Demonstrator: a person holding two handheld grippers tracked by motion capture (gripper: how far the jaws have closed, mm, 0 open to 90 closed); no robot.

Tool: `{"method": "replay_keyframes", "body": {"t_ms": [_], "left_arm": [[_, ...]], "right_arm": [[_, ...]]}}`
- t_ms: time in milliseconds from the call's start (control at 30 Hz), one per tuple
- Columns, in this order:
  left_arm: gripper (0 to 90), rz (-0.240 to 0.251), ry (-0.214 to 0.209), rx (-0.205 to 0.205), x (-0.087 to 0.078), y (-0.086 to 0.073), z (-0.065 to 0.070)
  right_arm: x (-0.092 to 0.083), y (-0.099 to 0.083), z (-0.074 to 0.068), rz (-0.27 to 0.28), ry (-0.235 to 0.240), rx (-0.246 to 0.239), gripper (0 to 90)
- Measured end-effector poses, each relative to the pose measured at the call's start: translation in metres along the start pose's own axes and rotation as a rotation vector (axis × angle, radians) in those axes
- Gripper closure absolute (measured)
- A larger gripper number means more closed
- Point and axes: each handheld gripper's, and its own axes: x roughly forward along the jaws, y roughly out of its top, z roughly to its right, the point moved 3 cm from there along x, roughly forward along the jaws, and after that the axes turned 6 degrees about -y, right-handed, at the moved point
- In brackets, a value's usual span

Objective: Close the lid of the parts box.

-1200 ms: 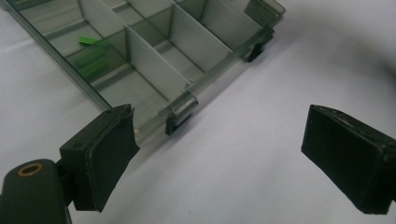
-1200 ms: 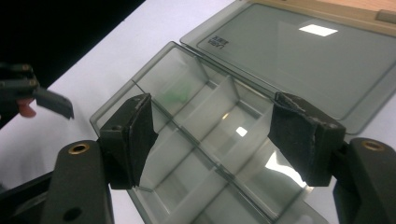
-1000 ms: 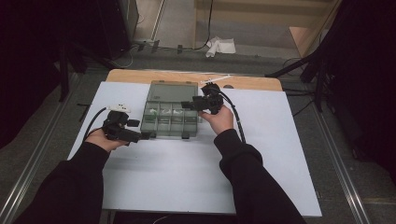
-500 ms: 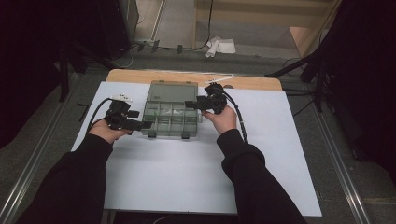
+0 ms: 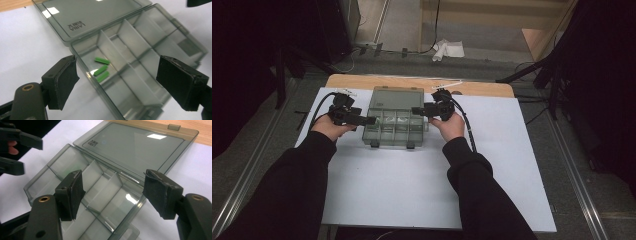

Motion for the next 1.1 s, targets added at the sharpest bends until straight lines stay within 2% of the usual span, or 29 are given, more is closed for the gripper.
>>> {"method": "replay_keyframes", "body": {"t_ms": [67,200,267,367,400,433,567,600,667,767,867,900,1000,1100], "left_arm": [[15.9,-0.006,0.006,-0.007,0.003,0.002,-0.003],[15.9,-0.016,0.008,-0.006,0.009,0.007,-0.008],[15.9,-0.011,0.006,-0.021,0.012,0.011,-0.011],[16.0,-0.015,0.014,-0.019,0.015,0.017,-0.016],[19.1,-0.011,0.027,-0.019,0.016,0.019,-0.017],[22.4,0.004,0.031,-0.019,0.016,0.021,-0.018],[22.5,-0.002,0.040,-0.036,0.019,0.029,-0.027],[22.5,0.011,0.047,-0.048,0.020,0.030,-0.029],[22.4,0.012,0.070,-0.065,0.022,0.034,-0.034],[22.4,0.023,0.063,-0.090,0.026,0.037,-0.041],[23.1,0.030,0.080,-0.105,0.029,0.039,-0.046],[25.8,0.037,0.083,-0.116,0.030,0.040,-0.047],[26.2,0.038,0.100,-0.132,0.036,0.039,-0.050],[26.3,0.016,0.104,-0.152,0.044,0.035,-0.055]], "right_arm": [[0.000,0.001,0.000,0.014,0.024,0.021,33.9],[0.001,0.003,-0.001,0.034,-0.011,-0.020,33.8],[0.003,0.005,-0.001,0.031,-0.028,-0.023,33.8],[0.005,0.007,0.000,0.013,-0.041,-0.019,33.8],[0.006,0.007,0.002,0.016,-0.050,-0.017,33.8],[0.007,0.008,0.003,0.015,-0.051,-0.009,33.8],[0.008,0.011,0.009,0.015,-0.061,0.029,33.8],[0.009,0.011,0.010,0.016,-0.067,0.037,33.8],[0.011,0.011,0.012,0.016,-0.074,0.041,33.7],[0.016,0.011,0.016,0.013,-0.084,0.053,33.3],[0.020,0.011,0.021,0.011,-0.106,0.058,30.9],[0.021,0.011,0.022,0.013,-0.103,0.073,30.2],[0.026,0.009,0.027,0.013,-0.102,0.108,31.6],[0.033,0.005,0.028,-0.013,-0.127,0.102,32.7]]}}
